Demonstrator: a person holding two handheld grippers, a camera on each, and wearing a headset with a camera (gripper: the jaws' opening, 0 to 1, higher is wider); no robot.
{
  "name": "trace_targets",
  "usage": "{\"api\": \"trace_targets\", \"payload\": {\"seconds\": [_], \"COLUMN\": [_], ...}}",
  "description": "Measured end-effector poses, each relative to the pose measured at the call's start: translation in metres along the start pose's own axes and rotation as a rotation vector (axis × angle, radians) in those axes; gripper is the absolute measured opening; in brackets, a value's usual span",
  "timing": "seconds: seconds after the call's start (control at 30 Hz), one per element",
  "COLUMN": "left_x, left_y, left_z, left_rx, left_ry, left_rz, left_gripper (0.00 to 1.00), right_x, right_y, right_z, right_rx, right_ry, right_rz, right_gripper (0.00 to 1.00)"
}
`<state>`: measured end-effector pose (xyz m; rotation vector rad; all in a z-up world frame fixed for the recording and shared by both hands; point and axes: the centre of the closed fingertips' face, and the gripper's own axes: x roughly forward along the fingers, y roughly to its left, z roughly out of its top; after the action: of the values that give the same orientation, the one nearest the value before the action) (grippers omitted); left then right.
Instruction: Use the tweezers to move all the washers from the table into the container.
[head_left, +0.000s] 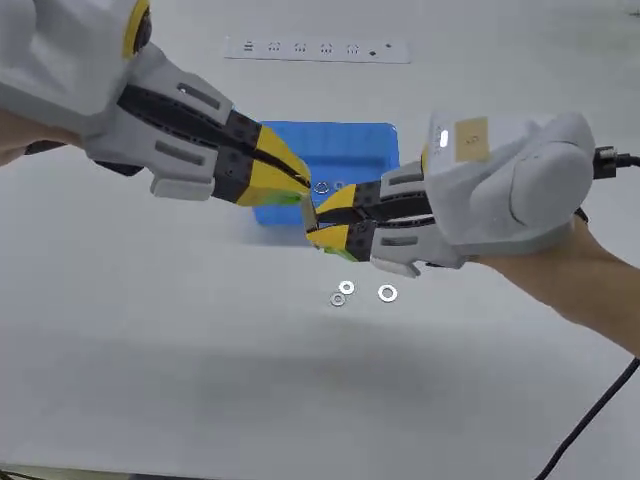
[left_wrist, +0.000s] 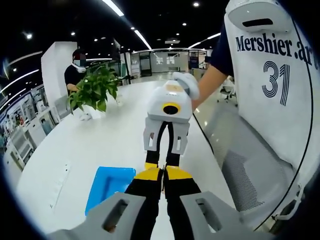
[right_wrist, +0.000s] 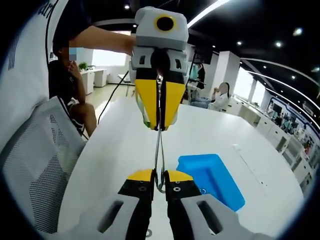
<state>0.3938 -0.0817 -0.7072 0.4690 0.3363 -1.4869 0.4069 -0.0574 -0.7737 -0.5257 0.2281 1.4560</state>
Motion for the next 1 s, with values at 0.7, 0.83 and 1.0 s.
{"api": "trace_targets", "payload": {"seconds": [0.7,0.83,1.0], "left_x": [0.006,0.015,0.024], "left_y": [0.078,0.089,0.097], "left_z": [-0.005,-0.022,-0.043], "left_rx": [0.080,0.071,0.020], "left_ry": [0.008,0.019,0.032], "left_rz": [0.013,0.007,-0.002], "left_gripper": [0.06,0.06,0.06], "right_x": [0.009,0.020,0.034], "right_y": [-0.084,-0.095,-0.094], "right_z": [-0.012,-0.028,-0.048], "right_rx": [-0.025,-0.029,-0.010], "right_ry": [-0.008,0.026,0.059], "right_rz": [-0.096,-0.096,-0.065], "right_gripper": [0.09,0.09,0.09]}}
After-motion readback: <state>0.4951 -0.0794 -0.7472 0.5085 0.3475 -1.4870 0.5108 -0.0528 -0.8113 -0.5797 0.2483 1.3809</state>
